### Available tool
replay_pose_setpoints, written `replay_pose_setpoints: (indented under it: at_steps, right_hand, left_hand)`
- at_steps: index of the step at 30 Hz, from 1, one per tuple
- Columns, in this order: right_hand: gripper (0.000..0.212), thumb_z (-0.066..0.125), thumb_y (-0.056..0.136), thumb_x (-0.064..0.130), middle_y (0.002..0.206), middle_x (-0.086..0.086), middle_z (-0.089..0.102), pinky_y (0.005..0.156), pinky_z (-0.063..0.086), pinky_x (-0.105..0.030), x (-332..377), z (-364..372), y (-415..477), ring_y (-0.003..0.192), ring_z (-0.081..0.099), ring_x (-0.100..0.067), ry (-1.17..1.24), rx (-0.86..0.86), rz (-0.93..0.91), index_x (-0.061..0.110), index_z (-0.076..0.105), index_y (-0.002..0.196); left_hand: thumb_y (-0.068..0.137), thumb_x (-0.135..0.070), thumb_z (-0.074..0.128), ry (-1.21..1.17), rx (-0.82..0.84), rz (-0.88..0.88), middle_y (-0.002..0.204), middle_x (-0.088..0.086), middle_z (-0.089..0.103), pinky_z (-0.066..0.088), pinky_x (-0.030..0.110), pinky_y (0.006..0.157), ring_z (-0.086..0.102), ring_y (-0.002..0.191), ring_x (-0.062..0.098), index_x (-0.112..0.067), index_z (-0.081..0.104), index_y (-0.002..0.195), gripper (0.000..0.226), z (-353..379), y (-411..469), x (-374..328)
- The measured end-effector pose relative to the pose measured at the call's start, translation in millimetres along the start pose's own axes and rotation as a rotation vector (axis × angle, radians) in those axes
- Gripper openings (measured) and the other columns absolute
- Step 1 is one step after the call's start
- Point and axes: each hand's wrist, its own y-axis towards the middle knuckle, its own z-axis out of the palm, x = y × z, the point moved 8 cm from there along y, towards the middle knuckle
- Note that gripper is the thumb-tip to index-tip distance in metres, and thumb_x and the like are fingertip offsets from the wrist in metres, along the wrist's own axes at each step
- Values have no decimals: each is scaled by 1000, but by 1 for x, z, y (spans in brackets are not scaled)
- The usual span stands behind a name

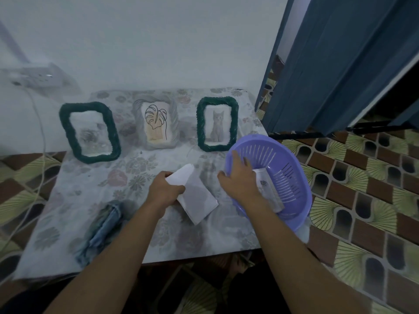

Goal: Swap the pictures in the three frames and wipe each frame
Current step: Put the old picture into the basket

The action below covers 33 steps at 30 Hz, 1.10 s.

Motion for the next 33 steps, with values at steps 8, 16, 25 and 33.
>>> replay_pose_setpoints:
  at_steps: [8,16,25,33]
  right_hand:
    - [99,67,72,46,148,-2,37,108,33,-46,43,88,-63,134,33,-28,-187,307,-318,22,18,154]
    - [46,56,89,6,124,-10,57,89,47,-40,49,91,-85,111,54,-30,-58,43,-341,10,51,134]
    - [34,49,90,2,108,-9,68,73,44,-27,31,83,-86,97,62,-25,268,-72,-165,10,62,120]
    - [37,51,90,0,101,6,63,73,46,-21,19,87,-85,92,60,-12,407,-44,-123,14,60,123]
  left_hand:
    - [74,-7,72,-70,-62,134,111,9,60,61,38,59,62,94,27,-13,55,116,46,-22,-39,-10]
    - [96,-32,61,-158,19,221,105,2,66,60,32,65,69,87,18,-18,56,121,29,-20,-75,-12]
    - [95,-7,47,-227,-120,233,139,-4,33,35,31,101,36,127,12,-27,23,146,60,-30,-79,5]
    - [98,-9,54,-381,-84,350,108,4,66,52,29,80,64,99,14,-19,54,111,17,-19,-82,6]
